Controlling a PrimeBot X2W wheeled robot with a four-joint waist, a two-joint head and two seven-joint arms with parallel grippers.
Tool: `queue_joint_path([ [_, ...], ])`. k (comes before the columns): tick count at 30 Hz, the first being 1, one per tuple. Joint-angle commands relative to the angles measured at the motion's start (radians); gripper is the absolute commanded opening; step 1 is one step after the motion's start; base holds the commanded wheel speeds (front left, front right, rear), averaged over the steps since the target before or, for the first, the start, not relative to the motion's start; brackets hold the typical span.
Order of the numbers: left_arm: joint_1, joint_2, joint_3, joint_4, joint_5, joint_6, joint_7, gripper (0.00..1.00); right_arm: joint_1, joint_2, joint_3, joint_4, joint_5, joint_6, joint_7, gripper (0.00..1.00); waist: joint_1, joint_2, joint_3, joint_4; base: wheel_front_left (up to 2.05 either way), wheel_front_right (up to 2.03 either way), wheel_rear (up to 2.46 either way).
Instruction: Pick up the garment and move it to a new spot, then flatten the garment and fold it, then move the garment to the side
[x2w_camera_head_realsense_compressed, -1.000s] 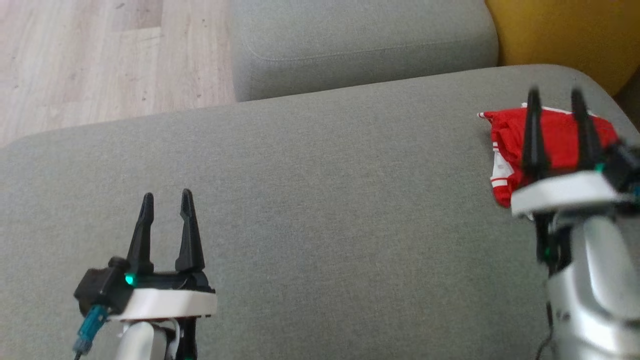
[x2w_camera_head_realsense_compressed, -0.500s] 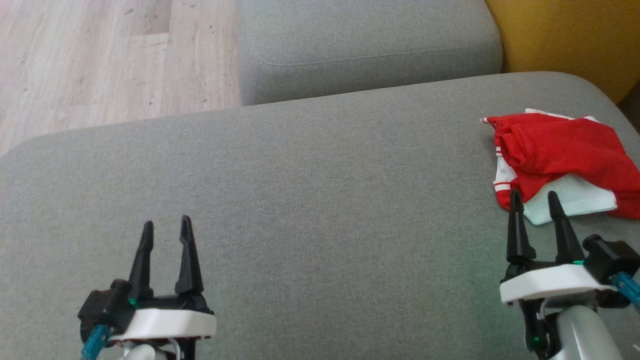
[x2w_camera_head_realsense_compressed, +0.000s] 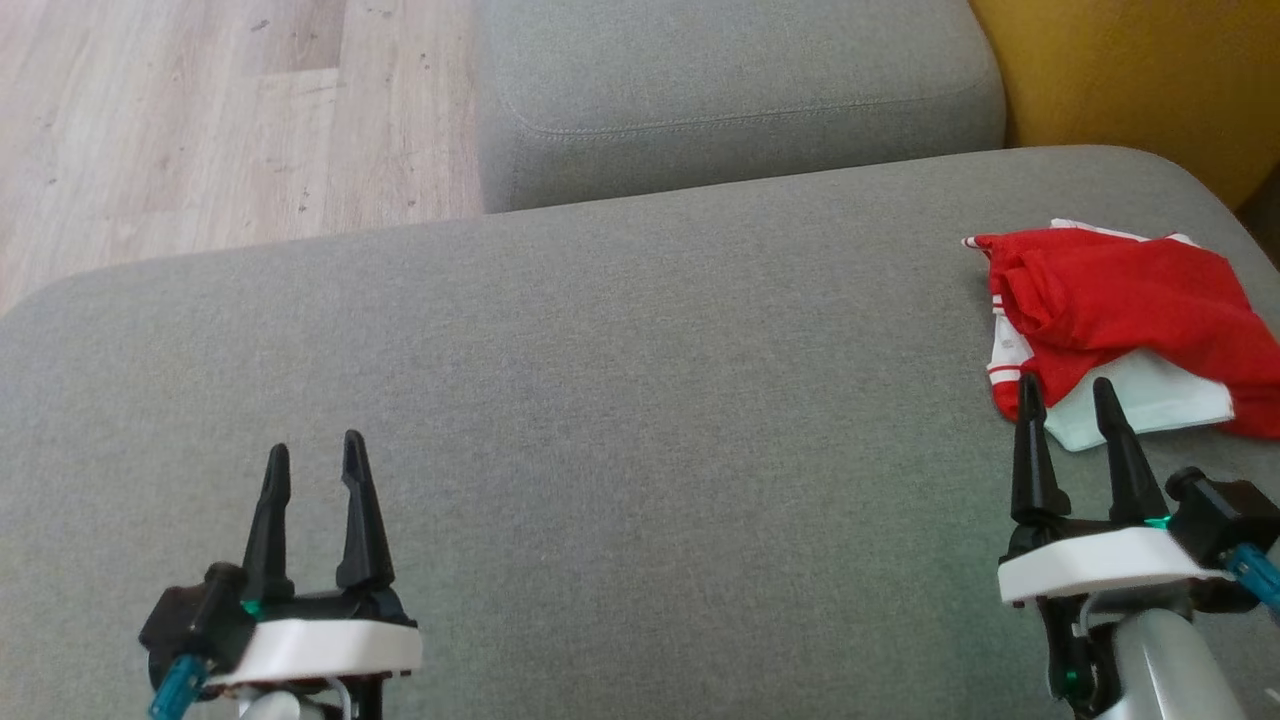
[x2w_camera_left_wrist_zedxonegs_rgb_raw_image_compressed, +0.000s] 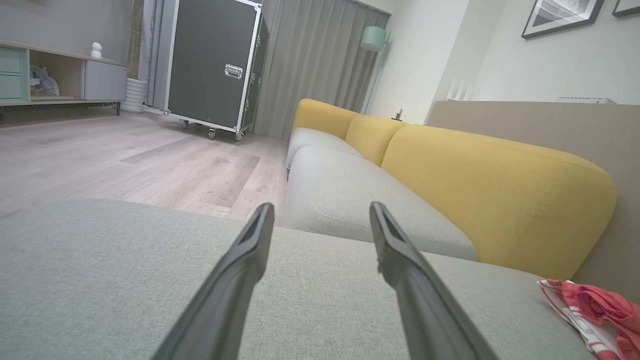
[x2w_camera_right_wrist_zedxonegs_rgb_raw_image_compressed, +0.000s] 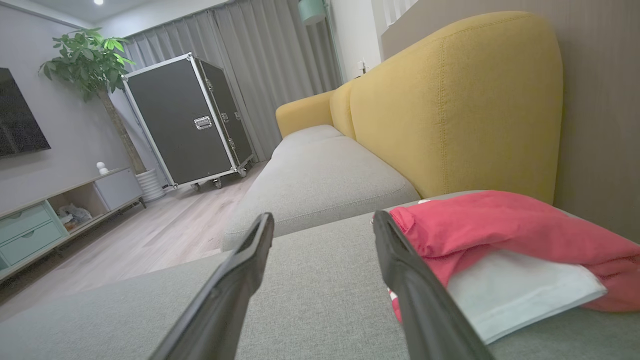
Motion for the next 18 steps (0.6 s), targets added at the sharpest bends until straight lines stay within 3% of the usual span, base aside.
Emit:
queue_joint_path([
  [1, -0.033, 0.006, 0.036, -0.027, -0.007, 0.004, -0.005, 1.00, -0.032, -0.003, 0.028, -0.036, 0.006, 0.003, -0.012, 1.00, 0.0000, -0.0001, 0.001, 0.000, 0.00, 0.00, 0.00],
  [18, -0.037, 0.006, 0.028, -0.038, -0.012, -0.018, -0.005, 1.00, -0.036, -0.003, 0.044, -0.041, 0.003, 0.003, -0.012, 1.00, 0.0000, -0.0001, 0.007, -0.002, 0.00, 0.00, 0.00],
])
